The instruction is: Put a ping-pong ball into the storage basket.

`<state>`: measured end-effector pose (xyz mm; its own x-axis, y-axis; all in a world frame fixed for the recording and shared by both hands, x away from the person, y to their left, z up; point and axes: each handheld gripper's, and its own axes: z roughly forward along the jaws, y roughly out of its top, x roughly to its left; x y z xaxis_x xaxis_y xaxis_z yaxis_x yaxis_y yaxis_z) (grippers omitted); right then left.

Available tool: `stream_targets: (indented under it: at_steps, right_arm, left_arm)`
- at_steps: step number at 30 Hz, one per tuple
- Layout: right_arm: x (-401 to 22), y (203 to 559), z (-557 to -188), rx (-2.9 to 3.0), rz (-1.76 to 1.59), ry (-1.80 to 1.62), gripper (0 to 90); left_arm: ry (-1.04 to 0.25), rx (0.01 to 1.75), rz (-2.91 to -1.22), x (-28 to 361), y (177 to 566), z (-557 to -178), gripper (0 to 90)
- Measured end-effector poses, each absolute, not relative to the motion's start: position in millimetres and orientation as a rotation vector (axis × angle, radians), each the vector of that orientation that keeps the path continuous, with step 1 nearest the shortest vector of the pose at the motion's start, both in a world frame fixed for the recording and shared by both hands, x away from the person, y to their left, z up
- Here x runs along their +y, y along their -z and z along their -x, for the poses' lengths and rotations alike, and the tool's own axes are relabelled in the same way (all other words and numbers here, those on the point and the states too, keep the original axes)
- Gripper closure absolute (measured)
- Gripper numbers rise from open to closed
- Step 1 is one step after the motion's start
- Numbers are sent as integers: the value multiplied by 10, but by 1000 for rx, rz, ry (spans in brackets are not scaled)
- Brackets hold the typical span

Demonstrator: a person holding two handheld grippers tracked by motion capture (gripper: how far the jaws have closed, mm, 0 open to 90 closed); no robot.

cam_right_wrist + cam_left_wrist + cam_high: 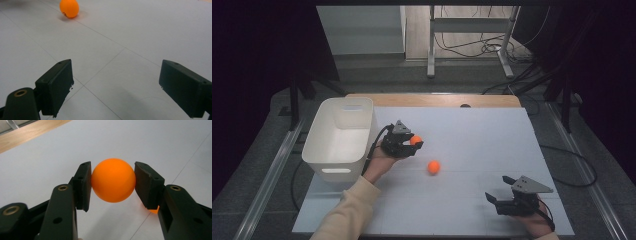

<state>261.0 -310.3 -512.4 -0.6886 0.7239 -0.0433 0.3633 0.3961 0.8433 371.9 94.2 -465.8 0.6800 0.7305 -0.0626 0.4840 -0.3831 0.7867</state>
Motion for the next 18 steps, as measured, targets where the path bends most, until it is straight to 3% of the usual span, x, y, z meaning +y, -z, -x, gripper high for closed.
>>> stream_targets:
  at_steps: [18]
  right_arm:
    - [-3105,5119,-2610,2248,-938,-1218,125]
  left_arm:
    - [-372,903,-2002,1000,4479,-3639,506]
